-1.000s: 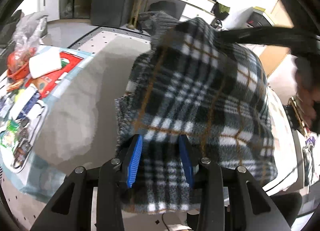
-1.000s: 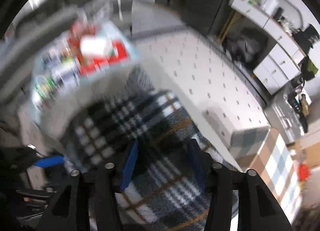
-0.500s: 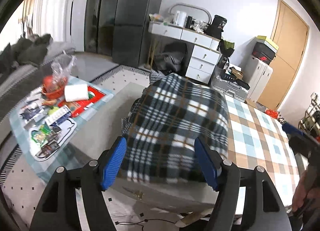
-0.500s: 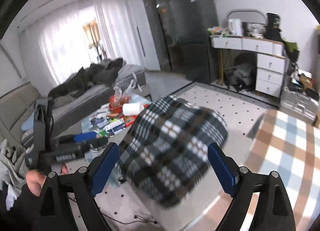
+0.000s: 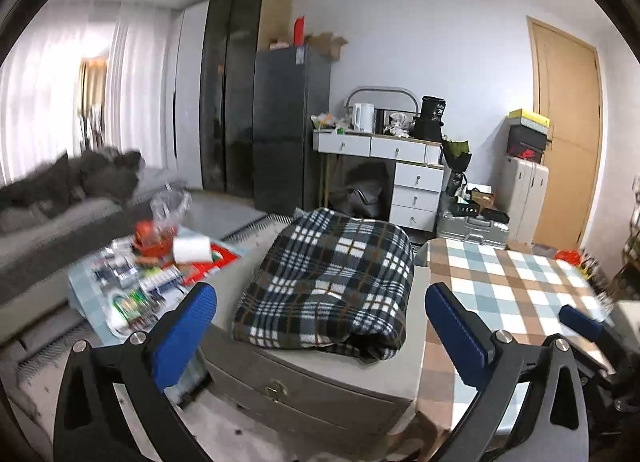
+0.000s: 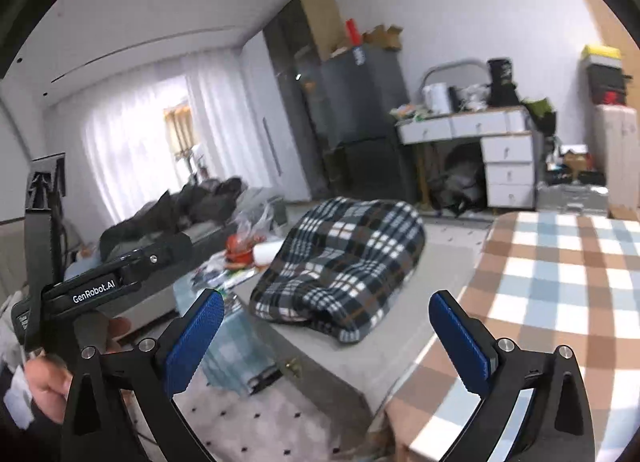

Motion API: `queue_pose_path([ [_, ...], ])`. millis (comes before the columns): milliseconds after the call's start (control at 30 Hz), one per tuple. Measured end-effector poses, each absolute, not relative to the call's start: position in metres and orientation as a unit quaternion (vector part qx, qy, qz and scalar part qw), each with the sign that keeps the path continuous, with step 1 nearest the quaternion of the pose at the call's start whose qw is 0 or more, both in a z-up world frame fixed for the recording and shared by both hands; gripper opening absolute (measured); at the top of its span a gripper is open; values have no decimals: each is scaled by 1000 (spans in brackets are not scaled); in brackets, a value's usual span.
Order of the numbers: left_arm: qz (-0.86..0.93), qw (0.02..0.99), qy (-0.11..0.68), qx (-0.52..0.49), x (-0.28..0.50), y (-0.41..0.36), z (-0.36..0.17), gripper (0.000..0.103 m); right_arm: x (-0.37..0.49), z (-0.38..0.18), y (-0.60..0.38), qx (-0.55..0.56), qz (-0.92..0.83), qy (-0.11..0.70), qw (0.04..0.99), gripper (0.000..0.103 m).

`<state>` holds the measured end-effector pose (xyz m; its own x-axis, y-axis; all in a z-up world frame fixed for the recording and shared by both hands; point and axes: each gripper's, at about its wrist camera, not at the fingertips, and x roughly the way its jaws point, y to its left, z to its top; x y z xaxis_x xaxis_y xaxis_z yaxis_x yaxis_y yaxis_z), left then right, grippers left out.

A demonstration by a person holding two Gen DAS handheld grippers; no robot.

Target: Fold large clothes

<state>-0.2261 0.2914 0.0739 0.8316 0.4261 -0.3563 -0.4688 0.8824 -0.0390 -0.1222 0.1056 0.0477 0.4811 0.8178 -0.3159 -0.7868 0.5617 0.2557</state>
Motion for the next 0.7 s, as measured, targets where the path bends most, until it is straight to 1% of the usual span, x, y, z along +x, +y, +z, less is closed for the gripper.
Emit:
queue_pose_path([
  [200,218,958,186,-36,-217,277,73,102,-135,52,95,20,450,186,873,103],
  [333,224,956,191,-14,-216,270,72,102,-133,50,87,38,446,193,873,103],
  [700,228,956,181,-32,-235,263,73,102,-142,48,81,43,443,191,875,103],
])
